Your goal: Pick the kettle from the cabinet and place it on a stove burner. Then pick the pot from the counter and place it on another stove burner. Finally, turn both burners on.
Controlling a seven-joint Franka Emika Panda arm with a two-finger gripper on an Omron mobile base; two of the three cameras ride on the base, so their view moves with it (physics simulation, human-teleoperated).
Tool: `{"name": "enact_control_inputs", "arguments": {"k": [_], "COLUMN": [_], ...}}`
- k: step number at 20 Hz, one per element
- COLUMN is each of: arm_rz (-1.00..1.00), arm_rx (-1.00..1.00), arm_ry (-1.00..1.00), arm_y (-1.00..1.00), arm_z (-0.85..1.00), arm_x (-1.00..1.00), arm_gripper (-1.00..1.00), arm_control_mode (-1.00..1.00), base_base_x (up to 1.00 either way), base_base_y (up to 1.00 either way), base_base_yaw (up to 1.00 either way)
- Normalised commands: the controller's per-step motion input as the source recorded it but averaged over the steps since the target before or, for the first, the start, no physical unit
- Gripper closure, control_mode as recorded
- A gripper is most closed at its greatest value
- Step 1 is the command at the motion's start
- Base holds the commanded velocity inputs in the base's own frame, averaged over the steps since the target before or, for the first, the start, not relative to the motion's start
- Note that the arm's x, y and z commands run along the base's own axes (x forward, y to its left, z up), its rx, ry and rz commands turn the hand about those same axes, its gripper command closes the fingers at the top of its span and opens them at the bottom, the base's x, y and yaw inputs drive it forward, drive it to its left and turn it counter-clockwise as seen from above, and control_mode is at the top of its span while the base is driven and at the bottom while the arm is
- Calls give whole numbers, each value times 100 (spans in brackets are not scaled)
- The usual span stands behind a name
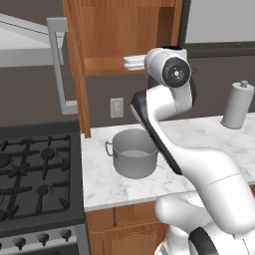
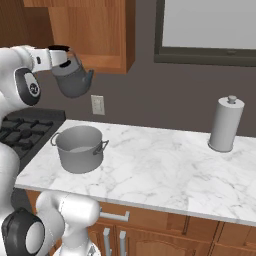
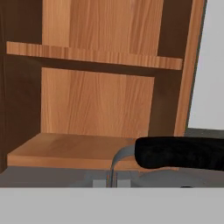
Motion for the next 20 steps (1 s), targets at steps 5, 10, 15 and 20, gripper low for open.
{"name": "enact_control_inputs", "arguments": {"k": [5,10,15,20], "arm_rz": [0,0,-1,-1], "arm_rx": [0,0,4,2], "arm_ry": [2,1,0,0], "arm_y": [-7,-12,-13,-6], "arm_z": [-22,-23,-15,-7], "arm_x": [-18,-30,-28,-10], "arm_gripper": [100,100,100,100], "arm_control_mode": [-100,-100,-100,-100], "base_base_x": [0,0,0,0], "base_base_y": [0,0,0,0], "base_base_yaw": [0,0,0,0]}}
